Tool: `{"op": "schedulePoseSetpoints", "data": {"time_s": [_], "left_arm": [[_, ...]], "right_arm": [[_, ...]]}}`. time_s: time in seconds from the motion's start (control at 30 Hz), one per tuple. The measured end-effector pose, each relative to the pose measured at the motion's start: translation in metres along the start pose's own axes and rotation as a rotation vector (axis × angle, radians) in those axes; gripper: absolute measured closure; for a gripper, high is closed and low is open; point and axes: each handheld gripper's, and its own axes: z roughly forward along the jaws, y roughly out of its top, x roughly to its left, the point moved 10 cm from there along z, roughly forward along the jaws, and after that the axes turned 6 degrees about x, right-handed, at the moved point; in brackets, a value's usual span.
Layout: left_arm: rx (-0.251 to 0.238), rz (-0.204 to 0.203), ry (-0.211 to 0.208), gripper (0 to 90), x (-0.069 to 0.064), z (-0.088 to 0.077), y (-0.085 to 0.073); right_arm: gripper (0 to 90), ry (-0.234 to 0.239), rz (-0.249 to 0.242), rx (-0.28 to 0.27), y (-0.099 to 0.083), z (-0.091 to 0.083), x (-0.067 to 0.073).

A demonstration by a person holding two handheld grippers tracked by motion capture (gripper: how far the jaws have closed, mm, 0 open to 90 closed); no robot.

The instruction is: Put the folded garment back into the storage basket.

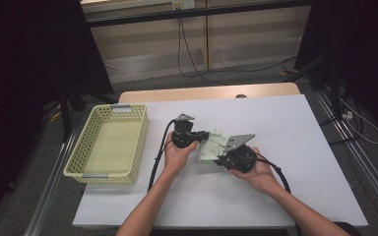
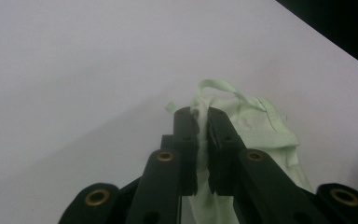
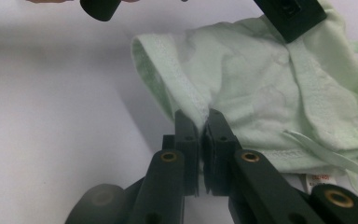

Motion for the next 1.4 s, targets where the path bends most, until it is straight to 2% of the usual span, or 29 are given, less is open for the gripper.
{"op": "schedulePoseSetpoints", "data": {"time_s": [0.73,1.07,1.4], "left_arm": [[-0.034,0.051,0.025,83.8,-0.003,-0.023,0.016],[-0.047,0.07,0.035,83.8,-0.003,-0.038,0.022],[-0.074,0.083,0.055,83.8,-0.001,-0.054,0.029]], "right_arm": [[86.1,0.013,0.011,-0.072,0.023,-0.011,0.005],[86.1,0.018,-0.005,-0.087,0.034,-0.015,0.01],[86.1,0.026,-0.014,-0.135,0.05,-0.022,0.013]]}}
